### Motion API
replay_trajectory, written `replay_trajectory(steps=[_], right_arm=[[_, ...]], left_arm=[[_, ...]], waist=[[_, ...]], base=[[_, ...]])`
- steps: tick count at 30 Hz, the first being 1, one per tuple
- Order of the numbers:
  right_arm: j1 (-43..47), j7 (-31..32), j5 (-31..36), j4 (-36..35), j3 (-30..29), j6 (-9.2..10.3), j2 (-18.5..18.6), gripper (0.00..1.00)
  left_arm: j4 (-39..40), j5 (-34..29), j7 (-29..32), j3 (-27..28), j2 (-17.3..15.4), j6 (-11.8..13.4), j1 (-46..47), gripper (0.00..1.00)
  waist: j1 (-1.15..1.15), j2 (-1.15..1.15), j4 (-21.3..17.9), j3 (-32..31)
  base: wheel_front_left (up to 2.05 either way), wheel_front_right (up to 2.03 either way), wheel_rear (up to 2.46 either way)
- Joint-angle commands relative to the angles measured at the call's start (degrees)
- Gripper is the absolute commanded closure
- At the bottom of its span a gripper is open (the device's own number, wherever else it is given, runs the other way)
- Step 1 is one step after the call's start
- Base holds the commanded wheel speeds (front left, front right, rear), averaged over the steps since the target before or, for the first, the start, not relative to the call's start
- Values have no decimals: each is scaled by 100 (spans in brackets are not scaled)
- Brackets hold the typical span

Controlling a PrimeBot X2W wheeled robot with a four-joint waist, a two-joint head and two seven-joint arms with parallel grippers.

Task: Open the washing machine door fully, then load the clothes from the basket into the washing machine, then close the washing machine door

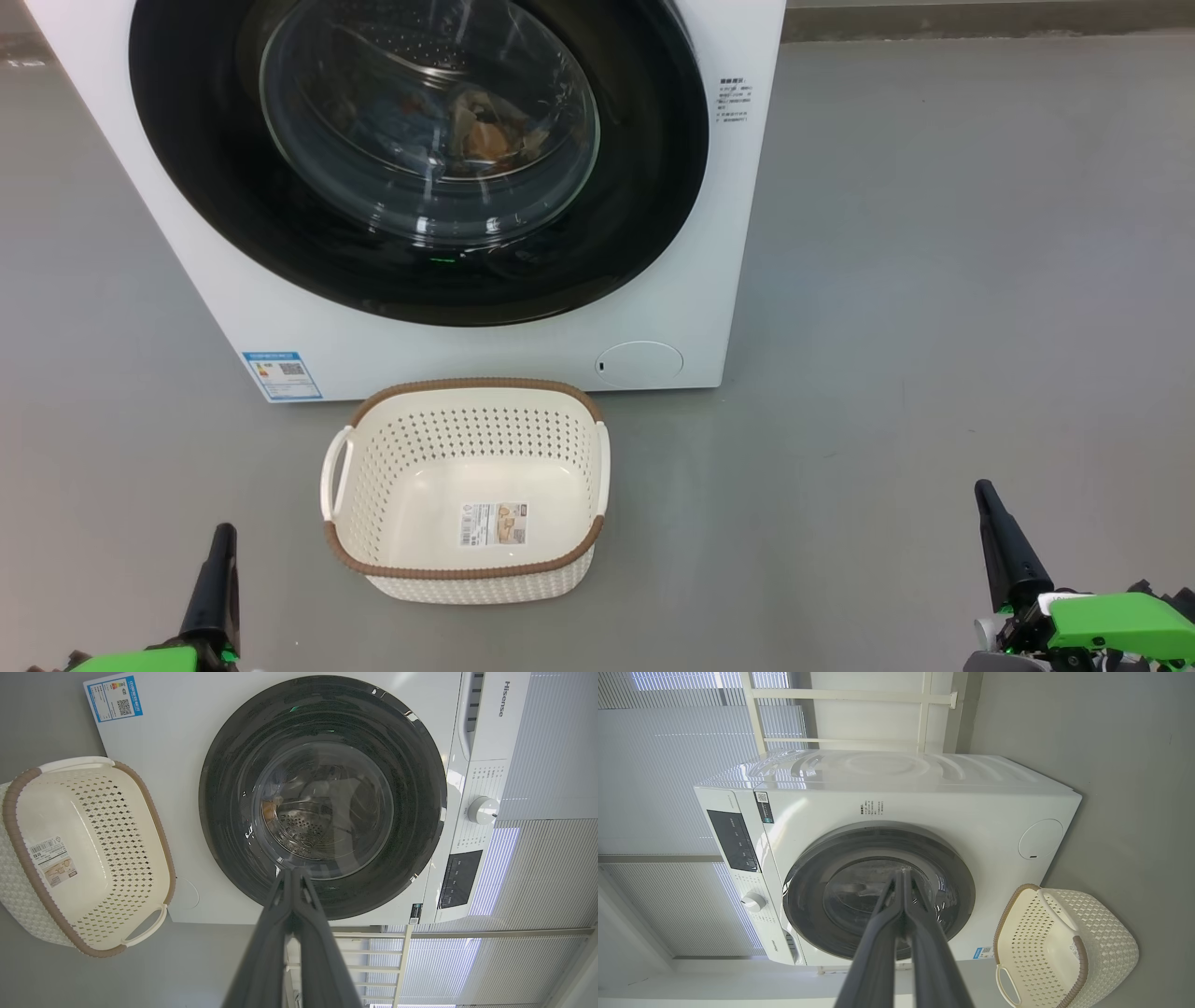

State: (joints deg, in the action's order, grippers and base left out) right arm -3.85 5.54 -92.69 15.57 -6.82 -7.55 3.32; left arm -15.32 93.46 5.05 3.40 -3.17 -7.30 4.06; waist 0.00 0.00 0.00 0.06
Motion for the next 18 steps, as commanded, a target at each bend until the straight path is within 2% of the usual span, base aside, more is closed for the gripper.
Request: replay_trajectory(steps=[1,18], right_arm=[[-259,46,2,-132,89,6,4,100],[-260,53,10,-132,79,6,-3,100]], left_arm=[[106,-23,43,187,-66,-19,233,100],[106,-37,56,203,-54,-19,234,100]], waist=[[0,0,0,0],[0,0,0,0]], base=[[0,0,0],[0,0,0]])
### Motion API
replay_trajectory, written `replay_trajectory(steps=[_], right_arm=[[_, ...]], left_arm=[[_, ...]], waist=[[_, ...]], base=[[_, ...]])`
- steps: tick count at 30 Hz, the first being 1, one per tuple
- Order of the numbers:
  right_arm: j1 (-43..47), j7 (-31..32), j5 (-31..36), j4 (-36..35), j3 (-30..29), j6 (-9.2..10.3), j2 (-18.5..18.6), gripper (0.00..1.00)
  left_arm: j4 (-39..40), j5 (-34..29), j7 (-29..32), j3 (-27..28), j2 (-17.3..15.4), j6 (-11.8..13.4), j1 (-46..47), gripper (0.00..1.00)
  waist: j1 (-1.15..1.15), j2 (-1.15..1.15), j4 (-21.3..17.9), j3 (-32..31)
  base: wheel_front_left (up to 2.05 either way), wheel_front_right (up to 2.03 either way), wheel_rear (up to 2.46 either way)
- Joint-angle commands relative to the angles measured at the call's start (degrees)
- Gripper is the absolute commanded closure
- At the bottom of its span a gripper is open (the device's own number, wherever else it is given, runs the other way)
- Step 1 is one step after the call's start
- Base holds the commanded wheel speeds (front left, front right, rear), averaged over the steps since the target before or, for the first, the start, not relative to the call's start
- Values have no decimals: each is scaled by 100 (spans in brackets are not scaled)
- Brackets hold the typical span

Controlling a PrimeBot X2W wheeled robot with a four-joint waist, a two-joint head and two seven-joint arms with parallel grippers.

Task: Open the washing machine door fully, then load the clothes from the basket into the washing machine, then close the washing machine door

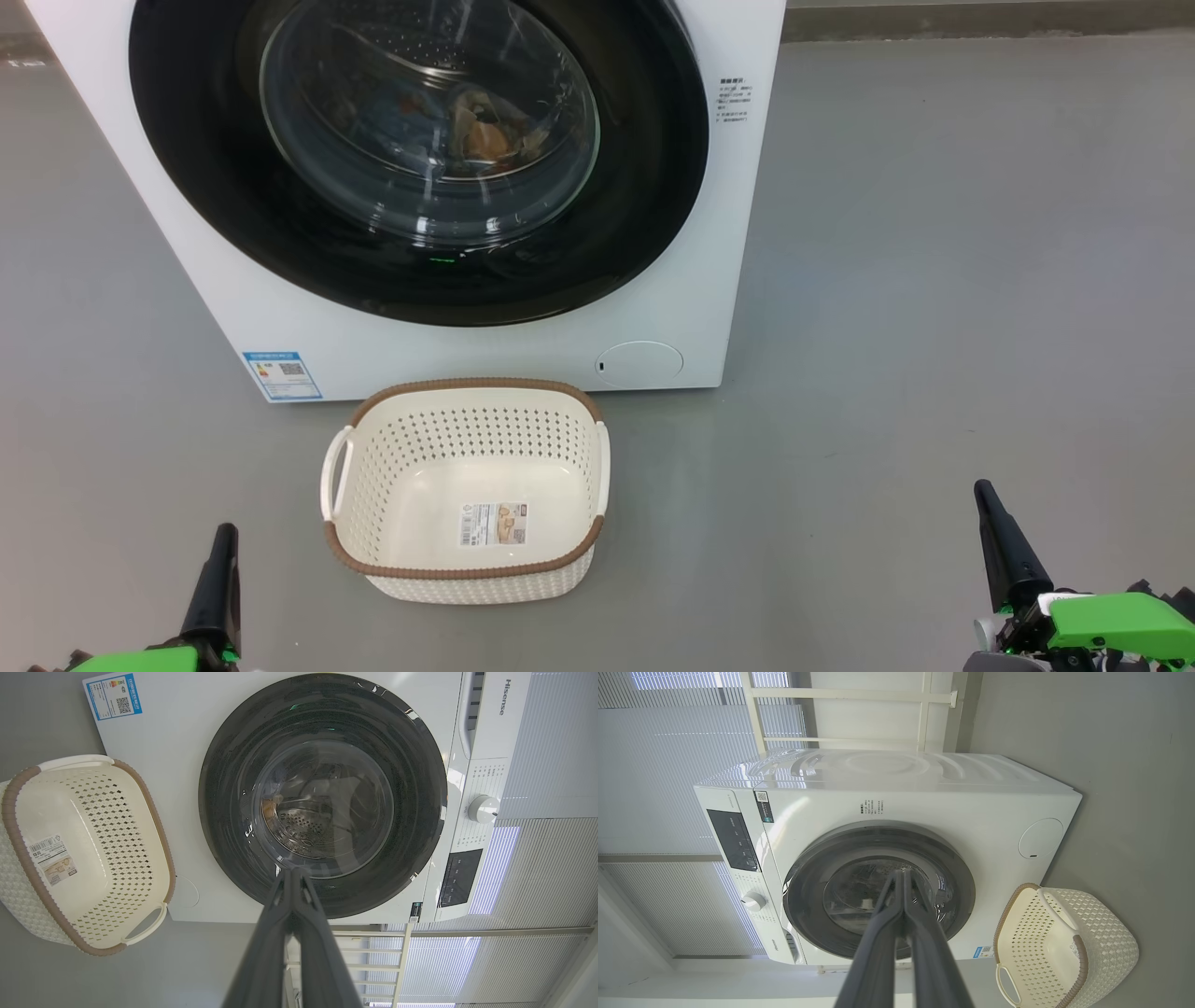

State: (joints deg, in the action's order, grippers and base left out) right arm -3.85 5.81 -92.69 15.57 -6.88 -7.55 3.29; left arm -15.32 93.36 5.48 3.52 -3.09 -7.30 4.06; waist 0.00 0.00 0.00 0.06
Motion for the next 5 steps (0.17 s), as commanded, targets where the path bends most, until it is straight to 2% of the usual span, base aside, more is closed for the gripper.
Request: replay_trajectory(steps=[1,5], right_arm=[[-260,27,11,-131,86,6,0,100],[-260,29,12,-131,84,6,-1,100]], left_arm=[[106,-28,14,192,-61,-19,235,100],[106,-31,17,195,-59,-19,235,100]], waist=[[0,0,0,0],[0,0,0,0]], base=[[0,0,0],[0,0,0]])
